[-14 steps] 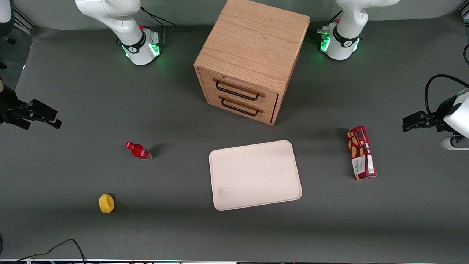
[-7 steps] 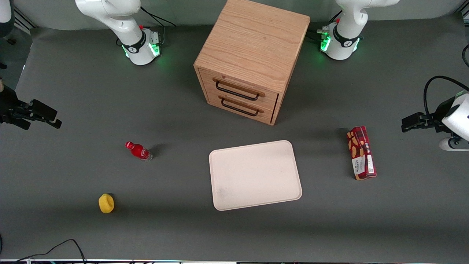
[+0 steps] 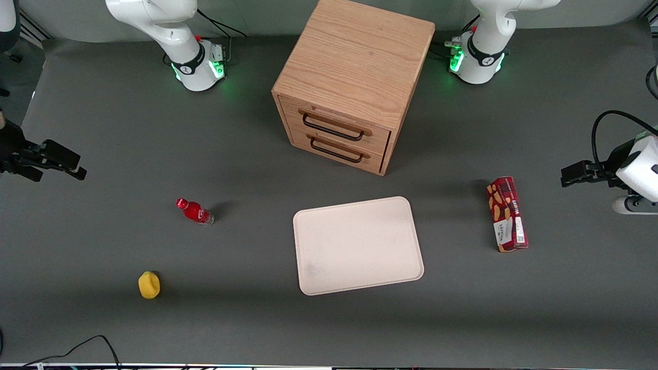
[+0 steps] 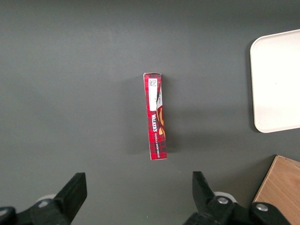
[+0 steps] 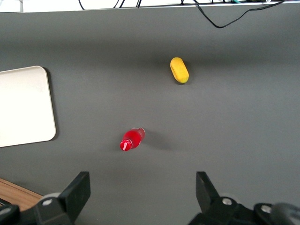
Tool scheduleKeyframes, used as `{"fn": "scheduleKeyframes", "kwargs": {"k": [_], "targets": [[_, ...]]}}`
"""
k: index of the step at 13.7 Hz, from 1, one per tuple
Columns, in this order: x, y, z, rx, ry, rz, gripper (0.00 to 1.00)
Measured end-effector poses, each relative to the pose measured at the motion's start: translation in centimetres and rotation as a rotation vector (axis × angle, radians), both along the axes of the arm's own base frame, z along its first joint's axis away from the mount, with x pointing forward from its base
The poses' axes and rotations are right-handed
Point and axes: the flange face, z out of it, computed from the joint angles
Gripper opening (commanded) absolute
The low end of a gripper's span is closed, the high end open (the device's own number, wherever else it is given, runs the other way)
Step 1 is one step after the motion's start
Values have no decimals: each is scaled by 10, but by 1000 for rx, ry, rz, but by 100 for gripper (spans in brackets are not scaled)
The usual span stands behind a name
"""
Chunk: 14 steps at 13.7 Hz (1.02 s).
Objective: Place red cookie box on tray
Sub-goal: 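Lower the open left gripper onto the red cookie box and close it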
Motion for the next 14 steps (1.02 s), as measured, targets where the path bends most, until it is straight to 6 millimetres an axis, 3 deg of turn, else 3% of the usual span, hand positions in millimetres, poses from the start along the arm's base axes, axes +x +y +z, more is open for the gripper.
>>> {"fn": "scheduleKeyframes", "kwargs": {"k": [2,3,6,11,12,14], "targets": [[4,0,-18,1,11,1,100],[8,1,-36,1,6,1,100],[12,11,-113,0,-11,15,100],[1,12,-242,-46,9,56,100],[-2,11,-257,-66,17,75,93],[-5,10,-277,-75,35,86,63]]}}
